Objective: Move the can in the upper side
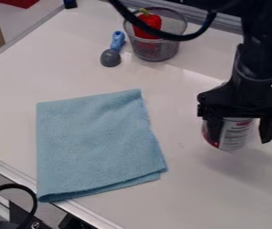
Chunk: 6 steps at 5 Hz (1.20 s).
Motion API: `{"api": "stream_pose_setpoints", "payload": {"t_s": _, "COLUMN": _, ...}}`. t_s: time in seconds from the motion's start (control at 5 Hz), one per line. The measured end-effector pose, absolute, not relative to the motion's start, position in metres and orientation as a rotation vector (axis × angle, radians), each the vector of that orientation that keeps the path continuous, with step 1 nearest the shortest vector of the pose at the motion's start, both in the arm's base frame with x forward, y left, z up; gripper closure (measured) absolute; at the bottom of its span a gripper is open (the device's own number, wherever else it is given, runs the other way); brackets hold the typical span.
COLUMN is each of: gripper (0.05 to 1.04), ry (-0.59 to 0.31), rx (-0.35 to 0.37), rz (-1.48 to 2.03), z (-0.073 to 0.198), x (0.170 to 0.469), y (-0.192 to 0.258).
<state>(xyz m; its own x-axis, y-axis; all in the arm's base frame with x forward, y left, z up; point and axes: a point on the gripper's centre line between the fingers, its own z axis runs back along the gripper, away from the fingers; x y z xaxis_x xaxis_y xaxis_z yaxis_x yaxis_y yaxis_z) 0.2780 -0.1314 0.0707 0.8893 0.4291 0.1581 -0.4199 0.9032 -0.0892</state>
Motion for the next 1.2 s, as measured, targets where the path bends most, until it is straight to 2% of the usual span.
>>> {"api": "stream_pose_setpoints", "payload": {"t_s": 0.2, "gripper": 0.083, "ry": -0.178, "rx": -0.037, "rz": 0.441, "z": 0.070, "x": 0.297, "y": -0.122}}
{"api": "stream_pose_setpoints", "payload": {"t_s": 0.4, "gripper": 0.083, "ry": -0.204, "rx": 0.012, "rz": 0.439, "z": 0.059, "x": 0.318, "y": -0.111}}
{"api": "stream_pose_setpoints", "payload": {"t_s": 1.0, "gripper": 0.083, "ry": -0.249, "rx": 0.031, "rz": 0.549, "z": 0.047, "x": 0.398, "y": -0.087}}
{"api": "stream_pose_setpoints", "payload": {"t_s": 1.2, "gripper": 0.083, "ry": -0.275, "rx": 0.029, "rz": 0.560, "z": 0.047, "x": 0.411, "y": -0.088}}
